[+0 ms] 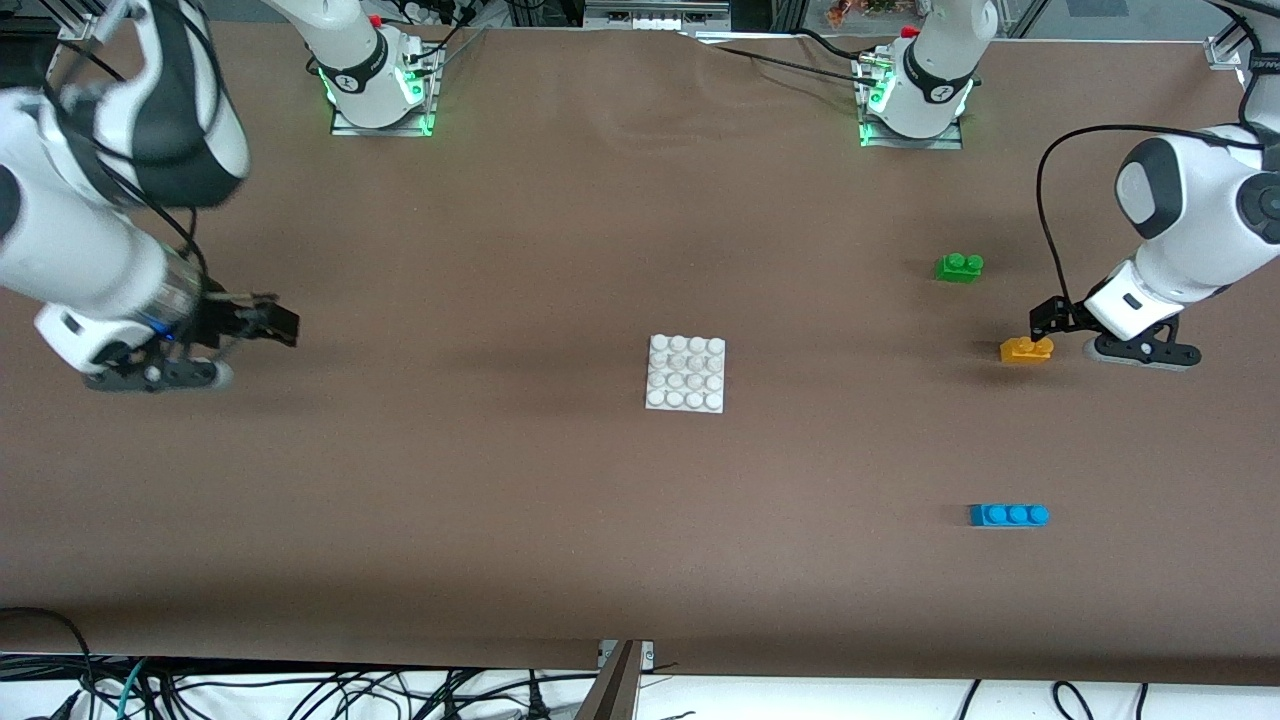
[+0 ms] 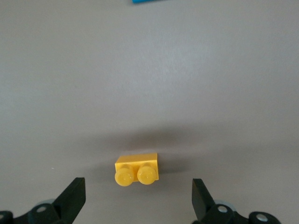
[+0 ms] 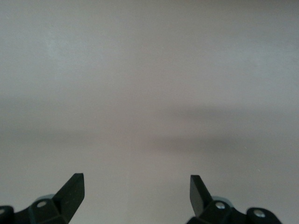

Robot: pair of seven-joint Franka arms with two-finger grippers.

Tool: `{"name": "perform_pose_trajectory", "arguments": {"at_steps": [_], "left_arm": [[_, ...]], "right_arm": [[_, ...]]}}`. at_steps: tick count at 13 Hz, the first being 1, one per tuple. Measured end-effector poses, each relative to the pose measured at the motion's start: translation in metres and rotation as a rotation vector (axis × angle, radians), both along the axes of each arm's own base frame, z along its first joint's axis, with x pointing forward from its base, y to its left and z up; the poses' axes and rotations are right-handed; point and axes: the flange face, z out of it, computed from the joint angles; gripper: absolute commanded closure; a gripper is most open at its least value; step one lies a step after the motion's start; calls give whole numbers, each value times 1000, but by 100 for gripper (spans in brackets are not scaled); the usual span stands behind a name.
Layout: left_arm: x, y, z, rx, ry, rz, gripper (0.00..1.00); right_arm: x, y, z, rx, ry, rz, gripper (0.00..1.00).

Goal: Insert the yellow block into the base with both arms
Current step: 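Release the plate and withdraw the right gripper while the left gripper reaches, then grasp the yellow block with the left gripper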

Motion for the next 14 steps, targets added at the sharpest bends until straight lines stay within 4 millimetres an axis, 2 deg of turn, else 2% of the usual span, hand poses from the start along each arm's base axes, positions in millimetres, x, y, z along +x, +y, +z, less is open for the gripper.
{"name": "perform_pose_trajectory", "arguments": {"at_steps": [5,7,9,11,14], "left_arm": [[-1,10,-52,15,-7,-24,0],[-5,19,-68,24,-23,-22,3],[-12,24,-81,21,-27,-11,7],[-14,25,-85,20,-25,-8,11],[-20,23,-93,14,-7,9,13]], "right_arm": [[-51,-41,82,0,-2,-76,0],[-64,-61,107,4,-38,-116,0],[-65,-69,119,12,-62,-134,0],[-62,-67,124,53,-83,-139,0],[-60,-70,119,61,-81,-149,0]]}}
